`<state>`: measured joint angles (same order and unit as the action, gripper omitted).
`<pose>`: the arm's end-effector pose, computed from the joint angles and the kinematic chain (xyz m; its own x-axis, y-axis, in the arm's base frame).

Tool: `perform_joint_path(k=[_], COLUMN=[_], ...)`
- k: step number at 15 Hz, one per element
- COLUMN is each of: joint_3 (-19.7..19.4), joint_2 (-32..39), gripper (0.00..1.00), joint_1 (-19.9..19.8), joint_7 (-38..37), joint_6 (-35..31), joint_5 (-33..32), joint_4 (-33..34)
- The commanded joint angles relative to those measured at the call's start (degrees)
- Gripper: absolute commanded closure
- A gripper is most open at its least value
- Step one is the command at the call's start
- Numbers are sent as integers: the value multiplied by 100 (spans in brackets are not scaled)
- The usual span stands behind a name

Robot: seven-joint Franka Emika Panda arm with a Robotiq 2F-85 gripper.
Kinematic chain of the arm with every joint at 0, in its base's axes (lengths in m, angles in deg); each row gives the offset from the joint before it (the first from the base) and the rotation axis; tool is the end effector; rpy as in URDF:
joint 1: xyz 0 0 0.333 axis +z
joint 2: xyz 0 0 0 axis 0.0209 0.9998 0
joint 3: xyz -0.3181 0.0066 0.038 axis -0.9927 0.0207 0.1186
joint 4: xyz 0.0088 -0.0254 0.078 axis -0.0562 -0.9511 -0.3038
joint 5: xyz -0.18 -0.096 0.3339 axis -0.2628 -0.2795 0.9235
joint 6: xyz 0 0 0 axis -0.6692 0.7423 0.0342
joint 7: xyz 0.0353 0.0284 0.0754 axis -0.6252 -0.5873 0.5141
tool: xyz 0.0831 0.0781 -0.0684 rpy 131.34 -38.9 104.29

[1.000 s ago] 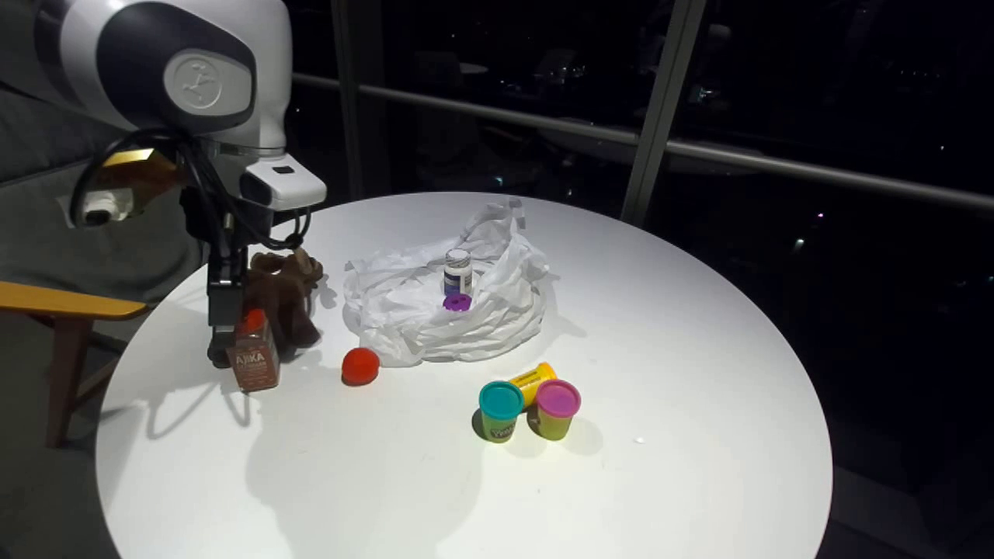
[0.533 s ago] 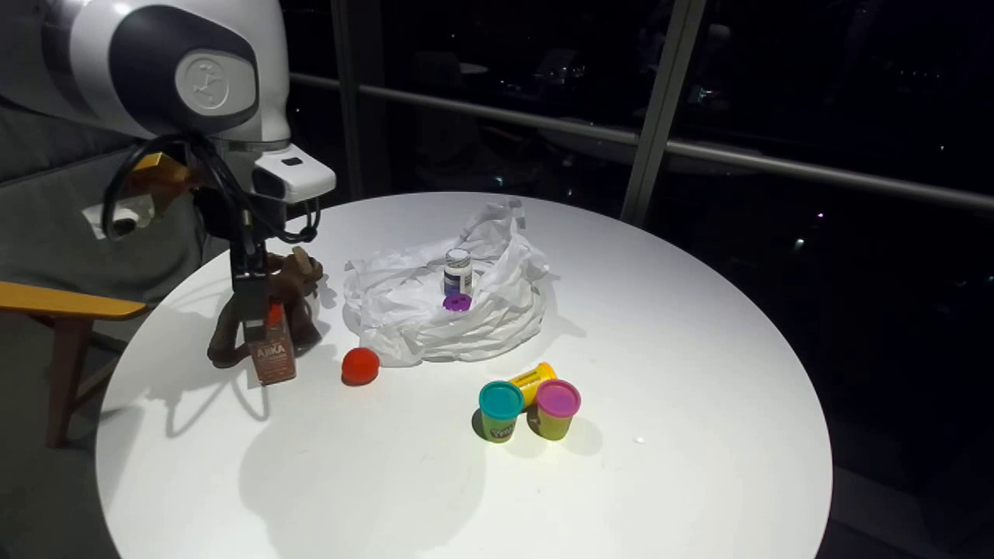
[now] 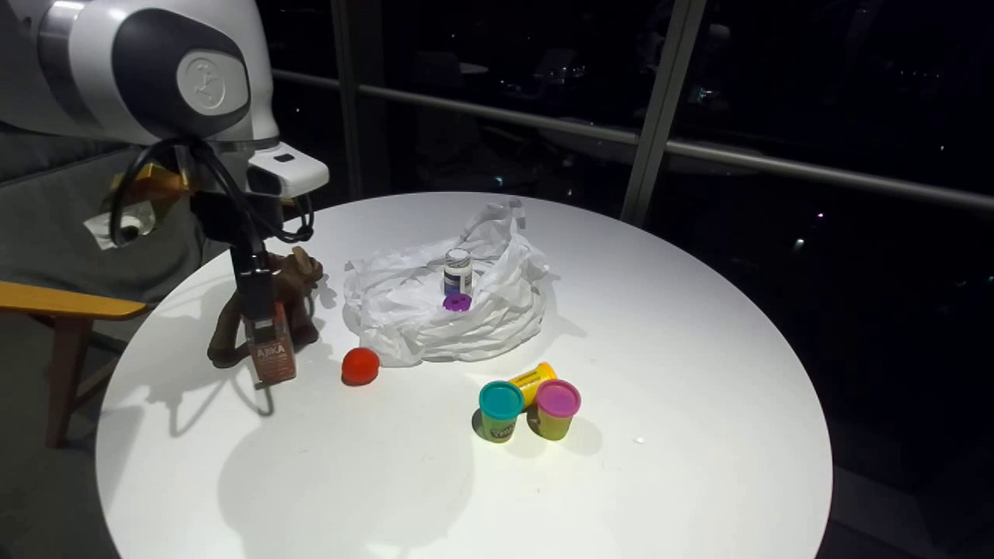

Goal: Pick the objects on the table and put them in the plastic bag

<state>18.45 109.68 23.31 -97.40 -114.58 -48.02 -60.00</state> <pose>0.4897 0.2060 0.1320 0.8750 -0.4824 -0.0417 -0.4801 -0.8755 0.0550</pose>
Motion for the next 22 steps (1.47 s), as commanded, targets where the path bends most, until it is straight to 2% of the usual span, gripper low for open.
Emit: perform_joint_path(k=[1,4,5,9,12,16,22], joint_3=[-94,-136,-166,-102,-8,-135,-571], joint_2=[-28,-163,-313,-888,-950,-538,247], gripper=[50,72,74,75,75,75,75], joint_1=[122,144,172,48,-216,-404,-315], joint_7=[-206,-302,-372,-519,-568,-983,-1818], joint_6=[-116,-5,101,597,774,386,121], joint_5=[-208,-275,-313,-224,-99,-257,-590], joint_4=[-11,-15,-10,177,637,1202,1873])
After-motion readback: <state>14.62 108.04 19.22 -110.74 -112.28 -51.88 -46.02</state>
